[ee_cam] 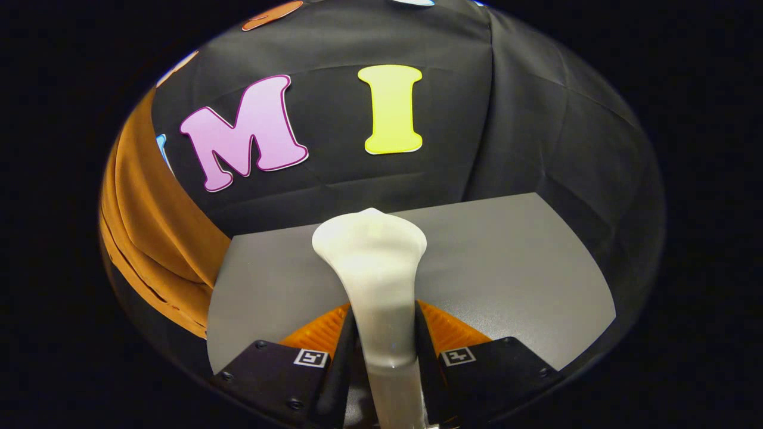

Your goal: Iron the clothes twice with a garment steamer, once on the left side and once on the right side.

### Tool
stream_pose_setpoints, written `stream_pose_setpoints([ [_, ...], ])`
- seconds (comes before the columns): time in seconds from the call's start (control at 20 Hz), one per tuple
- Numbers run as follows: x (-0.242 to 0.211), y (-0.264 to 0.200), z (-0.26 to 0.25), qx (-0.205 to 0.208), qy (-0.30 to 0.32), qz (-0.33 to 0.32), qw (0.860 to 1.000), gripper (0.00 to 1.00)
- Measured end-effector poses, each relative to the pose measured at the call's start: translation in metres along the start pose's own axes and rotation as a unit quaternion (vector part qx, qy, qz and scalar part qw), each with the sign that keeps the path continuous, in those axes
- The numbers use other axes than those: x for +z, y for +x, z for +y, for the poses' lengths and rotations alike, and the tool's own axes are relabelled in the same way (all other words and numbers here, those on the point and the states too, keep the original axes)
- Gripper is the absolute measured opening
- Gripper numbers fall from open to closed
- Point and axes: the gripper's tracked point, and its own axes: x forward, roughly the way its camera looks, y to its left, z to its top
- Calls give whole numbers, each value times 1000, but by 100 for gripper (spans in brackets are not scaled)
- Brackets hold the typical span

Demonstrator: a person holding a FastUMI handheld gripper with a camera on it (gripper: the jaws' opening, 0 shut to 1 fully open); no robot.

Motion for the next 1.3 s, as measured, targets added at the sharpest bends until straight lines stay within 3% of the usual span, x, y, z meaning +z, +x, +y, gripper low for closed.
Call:
stream_pose_setpoints([
  [0.05, -1, 1, 0, 1, 0, -5, 1000, 48],
  [0.35, 8, -11, -11, -3, 24, -33, 999, 48],
  [0.85, 26, -97, 2, -16, 44, -139, 989, 48],
  [1.3, 6, -171, 77, -21, 51, -186, 981, 48],
])
